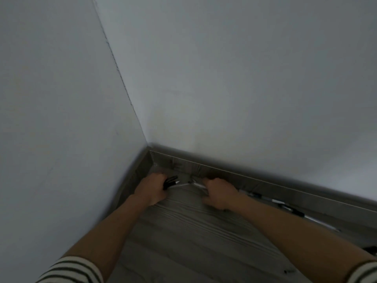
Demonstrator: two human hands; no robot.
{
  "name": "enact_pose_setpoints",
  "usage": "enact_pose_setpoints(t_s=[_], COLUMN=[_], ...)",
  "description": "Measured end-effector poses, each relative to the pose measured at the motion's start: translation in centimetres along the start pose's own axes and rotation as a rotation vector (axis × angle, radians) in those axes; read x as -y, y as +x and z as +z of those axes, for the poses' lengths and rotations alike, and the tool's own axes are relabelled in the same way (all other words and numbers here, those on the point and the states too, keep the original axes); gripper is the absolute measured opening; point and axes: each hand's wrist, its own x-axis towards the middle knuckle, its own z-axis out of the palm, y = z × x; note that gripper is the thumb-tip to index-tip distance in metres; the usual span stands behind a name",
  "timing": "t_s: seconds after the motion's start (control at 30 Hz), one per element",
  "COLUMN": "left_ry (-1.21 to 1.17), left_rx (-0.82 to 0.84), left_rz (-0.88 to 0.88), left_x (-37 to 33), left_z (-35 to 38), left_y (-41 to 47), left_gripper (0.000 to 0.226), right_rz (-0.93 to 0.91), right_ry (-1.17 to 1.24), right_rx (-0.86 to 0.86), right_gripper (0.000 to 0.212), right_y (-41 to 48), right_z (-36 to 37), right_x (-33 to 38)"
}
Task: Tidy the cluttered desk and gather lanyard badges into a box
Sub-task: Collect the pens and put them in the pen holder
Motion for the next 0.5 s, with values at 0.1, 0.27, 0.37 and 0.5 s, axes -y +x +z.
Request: enact_pose_setpoints(t_s=[0.1,0.27,0.37,0.5], left_ry=[-0.148,-0.685,-0.945,-1.208], left_rx=[0.000,-0.069,-0.074,-0.008], left_rz=[-0.081,-0.235,-0.190,-0.080], left_x=[-0.8,-5.4,-9.1,-18.5], left_z=[0.0,0.2,-0.4,-0.2], left_y=[-1.1,-2.6,-3.8,-5.8], left_gripper=[0.013,0.029,0.030,0.027], right_rz=[0.075,0.183,0.162,0.274], right_ry=[0.204,0.719,1.006,1.251], right_rx=[0.071,-0.125,-0.247,-0.541], right_gripper=[0.032,0.036,0.024,0.018], right_y=[-1.9,-6.7,-10.0,-16.9], right_z=[-0.4,-0.8,-1.4,-1.4], right_x=[-1.5,-4.2,-4.9,-9.3])
